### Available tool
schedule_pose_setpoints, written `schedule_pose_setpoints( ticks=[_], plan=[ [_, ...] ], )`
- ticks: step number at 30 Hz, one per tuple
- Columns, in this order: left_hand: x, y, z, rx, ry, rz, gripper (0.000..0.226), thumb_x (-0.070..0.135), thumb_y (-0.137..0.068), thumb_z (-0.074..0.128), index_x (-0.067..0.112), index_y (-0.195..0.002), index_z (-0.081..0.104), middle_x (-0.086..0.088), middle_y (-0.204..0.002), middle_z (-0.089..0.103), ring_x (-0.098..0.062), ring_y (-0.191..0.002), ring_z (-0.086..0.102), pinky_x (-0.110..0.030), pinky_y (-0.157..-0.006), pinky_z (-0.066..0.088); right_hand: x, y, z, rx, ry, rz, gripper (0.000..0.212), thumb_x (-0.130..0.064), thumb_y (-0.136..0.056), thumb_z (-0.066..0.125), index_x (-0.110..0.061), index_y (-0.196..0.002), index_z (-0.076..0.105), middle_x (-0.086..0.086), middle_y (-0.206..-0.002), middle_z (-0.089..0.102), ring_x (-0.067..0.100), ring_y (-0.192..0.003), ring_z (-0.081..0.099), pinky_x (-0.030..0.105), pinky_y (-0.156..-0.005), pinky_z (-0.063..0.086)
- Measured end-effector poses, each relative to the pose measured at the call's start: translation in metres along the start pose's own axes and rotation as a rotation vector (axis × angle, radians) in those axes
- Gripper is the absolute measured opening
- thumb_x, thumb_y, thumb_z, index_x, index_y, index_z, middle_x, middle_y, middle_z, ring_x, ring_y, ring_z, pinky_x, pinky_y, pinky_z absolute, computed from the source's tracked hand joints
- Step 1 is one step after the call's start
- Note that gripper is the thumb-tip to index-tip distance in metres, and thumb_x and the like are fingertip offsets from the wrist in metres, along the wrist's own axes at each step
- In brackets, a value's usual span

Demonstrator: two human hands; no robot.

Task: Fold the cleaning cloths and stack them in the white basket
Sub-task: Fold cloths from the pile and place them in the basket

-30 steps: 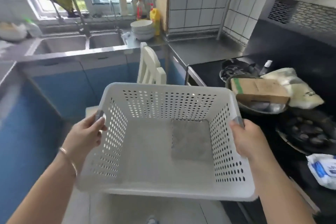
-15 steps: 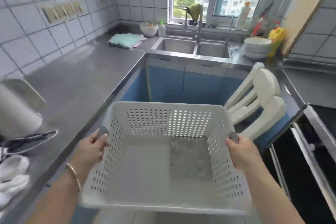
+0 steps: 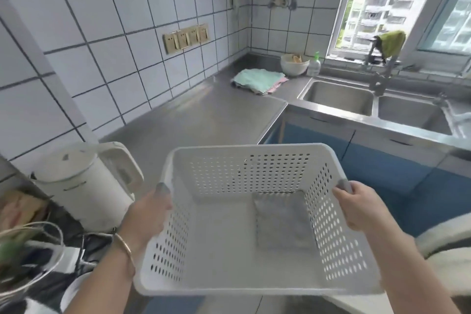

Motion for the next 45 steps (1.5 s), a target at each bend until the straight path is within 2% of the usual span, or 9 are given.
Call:
schedule_pose_setpoints(
  ticks=[9,12,16,19,25,33,38,43,45],
  plan=[
    [0.036,-0.086,-0.018,0.18,0.048,-0.016,0.013,0.015,-0.093,0.05,0.012,-0.094,0.062,-0.01,-0.067,0.044,-0.02,-0.059,0.037,-0.025,-0.049,0.033,-0.108,-0.142,0.066,-0.15,0.022,-0.127,0.02,-0.018,-0.094,0.048,-0.002,-0.087,0.059,0.006,-0.06,0.041,0.016,-0.048,0.034,0.025,-0.045,0.029],
    [0.04,-0.105,-0.02,0.229,0.071,-0.041,0.012,0.012,-0.093,0.049,0.009,-0.09,0.06,-0.012,-0.078,0.047,-0.024,-0.067,0.041,-0.024,-0.047,0.034,-0.141,-0.185,0.086,-0.217,0.032,-0.167,0.018,-0.017,-0.093,0.051,-0.004,-0.084,0.06,0.005,-0.055,0.041,0.016,-0.046,0.035,0.026,-0.045,0.031],
    [0.05,-0.137,-0.023,0.271,0.155,-0.079,0.012,0.013,-0.091,0.051,0.016,-0.081,0.056,-0.011,-0.081,0.045,-0.025,-0.073,0.042,-0.032,-0.059,0.035,-0.181,-0.237,0.114,-0.275,0.05,-0.194,0.026,-0.013,-0.092,0.052,-0.005,-0.068,0.052,0.001,-0.044,0.039,0.014,-0.035,0.034,0.024,-0.045,0.03],
    [0.063,-0.166,-0.032,0.306,0.151,-0.059,0.018,0.014,-0.091,0.051,0.004,-0.104,0.059,-0.006,-0.061,0.036,-0.016,-0.052,0.035,-0.025,-0.05,0.031,-0.213,-0.267,0.137,-0.303,0.06,-0.202,0.023,-0.012,-0.093,0.053,0.0,-0.073,0.055,0.003,-0.045,0.041,0.012,-0.031,0.034,0.019,-0.038,0.03],
    [0.079,-0.227,-0.077,0.422,0.062,-0.015,0.041,0.018,-0.089,0.055,0.026,-0.129,0.046,-0.004,-0.069,0.047,-0.017,-0.055,0.043,-0.026,-0.052,0.037,-0.28,-0.302,0.196,-0.338,0.059,-0.267,0.03,-0.012,-0.094,0.05,-0.007,-0.065,0.045,0.007,-0.053,0.04,0.015,-0.043,0.035,0.02,-0.041,0.029],
    [0.083,-0.279,-0.099,0.552,-0.058,-0.087,0.038,0.024,-0.093,0.052,0.031,-0.129,0.043,-0.002,-0.069,0.053,-0.015,-0.055,0.051,-0.025,-0.051,0.04,-0.347,-0.366,0.282,-0.47,0.064,-0.311,0.029,-0.01,-0.093,0.051,-0.009,-0.065,0.047,0.005,-0.053,0.04,0.014,-0.039,0.032,0.017,-0.037,0.028],
    [0.081,-0.316,-0.11,0.681,-0.184,-0.22,0.049,0.023,-0.094,0.047,0.038,-0.138,0.032,-0.001,-0.095,0.062,-0.019,-0.065,0.056,-0.028,-0.057,0.045,-0.398,-0.412,0.349,-0.642,0.138,-0.408,0.034,-0.01,-0.092,0.053,-0.008,-0.06,0.045,0.003,-0.042,0.041,0.014,-0.029,0.035,0.02,-0.036,0.032],
    [0.077,-0.341,-0.125,0.857,-0.189,-0.307,0.033,0.012,-0.094,0.041,0.043,-0.082,0.037,-0.012,-0.088,0.061,-0.019,-0.061,0.046,-0.027,-0.054,0.032,-0.452,-0.433,0.409,-0.814,0.185,-0.573,0.031,-0.013,-0.091,0.054,-0.007,-0.06,0.048,0.0,-0.039,0.047,0.011,-0.029,0.041,0.02,-0.04,0.037],
    [0.071,-0.348,-0.131,0.89,-0.192,-0.346,0.028,0.015,-0.095,0.039,0.042,-0.096,0.045,-0.009,-0.097,0.063,-0.019,-0.069,0.053,-0.026,-0.055,0.035,-0.465,-0.44,0.432,-0.841,0.18,-0.6,0.033,-0.015,-0.091,0.054,-0.008,-0.06,0.047,0.0,-0.038,0.047,0.013,-0.03,0.041,0.025,-0.045,0.036]
  ],
)
Point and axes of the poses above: each hand's wrist, its own y-axis away from the middle knuckle, its own z-axis out of the palm, x = y × z, the point moved 8 cm from there along -y, towards the middle knuckle
